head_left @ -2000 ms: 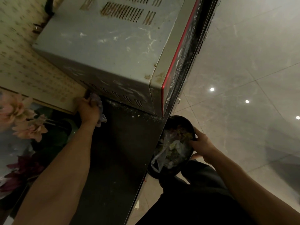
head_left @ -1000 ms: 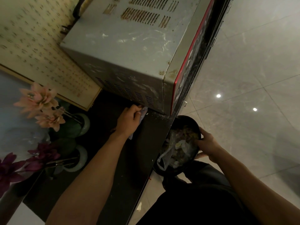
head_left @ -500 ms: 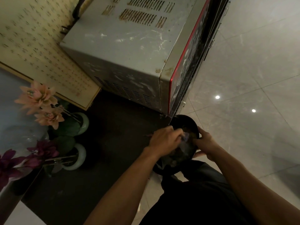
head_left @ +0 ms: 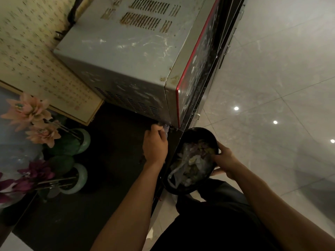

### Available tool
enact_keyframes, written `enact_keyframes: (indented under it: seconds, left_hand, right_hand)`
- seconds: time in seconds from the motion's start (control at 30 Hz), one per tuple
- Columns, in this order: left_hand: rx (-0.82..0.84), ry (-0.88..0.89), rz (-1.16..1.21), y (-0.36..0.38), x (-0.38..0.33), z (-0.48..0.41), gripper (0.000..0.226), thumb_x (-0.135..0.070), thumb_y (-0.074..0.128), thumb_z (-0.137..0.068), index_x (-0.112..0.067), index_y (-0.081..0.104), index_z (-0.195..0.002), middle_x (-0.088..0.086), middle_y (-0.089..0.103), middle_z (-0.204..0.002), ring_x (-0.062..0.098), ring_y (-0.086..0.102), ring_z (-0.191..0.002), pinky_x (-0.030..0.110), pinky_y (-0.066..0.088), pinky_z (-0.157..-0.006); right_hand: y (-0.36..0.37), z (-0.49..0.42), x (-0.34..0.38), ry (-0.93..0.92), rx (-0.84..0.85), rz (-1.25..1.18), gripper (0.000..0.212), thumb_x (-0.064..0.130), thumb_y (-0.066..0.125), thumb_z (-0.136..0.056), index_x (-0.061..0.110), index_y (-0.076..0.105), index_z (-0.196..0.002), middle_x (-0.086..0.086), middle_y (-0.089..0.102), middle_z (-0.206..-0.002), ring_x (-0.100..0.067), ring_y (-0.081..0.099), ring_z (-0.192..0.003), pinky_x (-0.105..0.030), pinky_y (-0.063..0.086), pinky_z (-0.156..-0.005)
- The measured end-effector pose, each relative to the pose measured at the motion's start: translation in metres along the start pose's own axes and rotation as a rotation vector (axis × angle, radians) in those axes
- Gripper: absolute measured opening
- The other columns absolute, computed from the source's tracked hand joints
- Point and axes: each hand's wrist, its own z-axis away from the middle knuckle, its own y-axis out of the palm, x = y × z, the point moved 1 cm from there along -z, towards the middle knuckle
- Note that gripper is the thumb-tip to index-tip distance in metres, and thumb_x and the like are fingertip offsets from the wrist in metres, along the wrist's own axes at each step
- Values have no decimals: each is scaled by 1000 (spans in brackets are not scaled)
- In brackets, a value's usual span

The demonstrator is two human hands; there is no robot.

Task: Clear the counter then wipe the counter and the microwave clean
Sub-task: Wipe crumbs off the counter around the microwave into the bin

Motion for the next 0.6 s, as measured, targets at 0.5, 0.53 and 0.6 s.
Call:
enact_keyframes:
  seconds: [0.5,0.53,0.6]
  left_hand:
    - [347,463,-295,28,-26,22,19,-39,35,-107,-24,46,-106,4,56,-98,19,58,-75,43,55,-63]
    - [397,508,-318,26,-27,25,19,-39,34,-107,-24,45,-104,3,54,-95,19,57,-72,44,54,-63]
    - [428,518,-280,22,-25,33,18,-37,36,-108,-23,44,-99,0,51,-91,17,54,-70,40,52,-62]
  right_hand:
    - [-6,9,4,-16,9,-26,60,5,60,-92,44,43,-134,-14,64,-113,-37,72,-91,-55,62,-68]
    - [-6,8,4,-18,5,-21,61,6,60,-92,40,43,-139,-15,63,-115,-37,71,-93,-54,62,-68]
    - [-7,9,4,-21,-3,-9,66,6,60,-92,37,40,-147,-16,62,-118,-38,69,-96,-54,62,-68]
